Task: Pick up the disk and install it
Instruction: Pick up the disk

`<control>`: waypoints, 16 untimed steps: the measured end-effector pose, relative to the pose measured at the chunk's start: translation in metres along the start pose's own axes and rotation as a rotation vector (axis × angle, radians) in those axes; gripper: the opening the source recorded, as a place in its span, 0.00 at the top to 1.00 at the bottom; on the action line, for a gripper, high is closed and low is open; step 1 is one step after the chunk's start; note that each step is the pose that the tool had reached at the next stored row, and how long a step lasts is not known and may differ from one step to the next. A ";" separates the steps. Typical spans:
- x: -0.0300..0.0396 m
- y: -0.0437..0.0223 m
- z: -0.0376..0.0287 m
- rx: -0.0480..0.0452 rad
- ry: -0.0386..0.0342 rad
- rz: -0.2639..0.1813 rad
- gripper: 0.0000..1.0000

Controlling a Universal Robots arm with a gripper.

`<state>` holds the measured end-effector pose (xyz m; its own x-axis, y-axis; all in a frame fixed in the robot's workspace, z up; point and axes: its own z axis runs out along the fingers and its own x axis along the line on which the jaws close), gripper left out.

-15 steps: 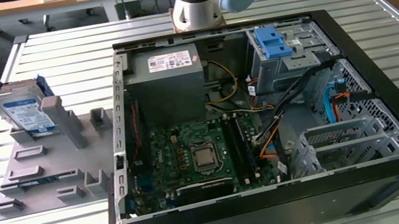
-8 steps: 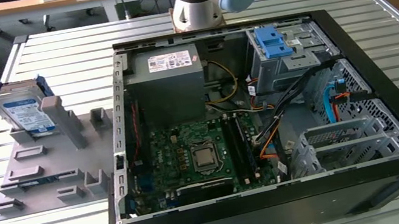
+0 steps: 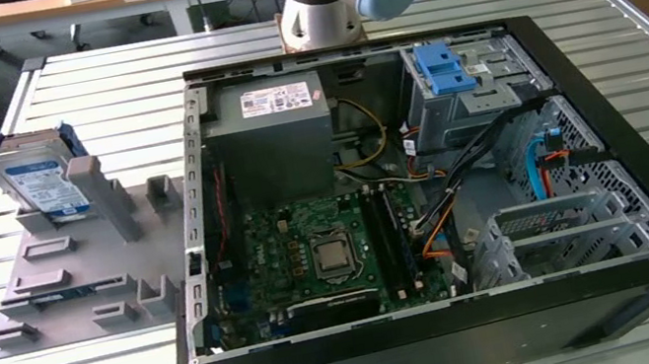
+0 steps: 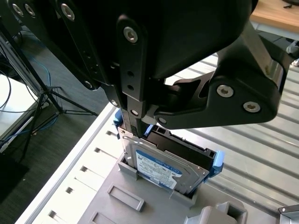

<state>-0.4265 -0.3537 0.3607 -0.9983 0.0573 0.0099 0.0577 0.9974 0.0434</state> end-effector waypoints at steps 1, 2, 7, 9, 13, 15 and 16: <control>0.0000 0.0000 0.0000 0.0001 0.0003 -0.008 0.89; 0.0000 0.0000 0.0000 0.0001 0.0006 -0.017 0.89; 0.0000 0.0000 0.0000 0.0003 0.0014 -0.033 0.89; 0.0000 0.0000 0.0000 0.0003 0.0014 -0.033 0.89; 0.0000 0.0000 0.0000 0.0003 0.0014 -0.034 0.89; 0.0000 0.0000 0.0000 0.0004 0.0015 -0.036 0.89; 0.0000 0.0000 0.0000 0.0004 0.0016 -0.038 0.89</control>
<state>-0.4265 -0.3537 0.3606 -0.9998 0.0196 0.0099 0.0200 0.9989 0.0434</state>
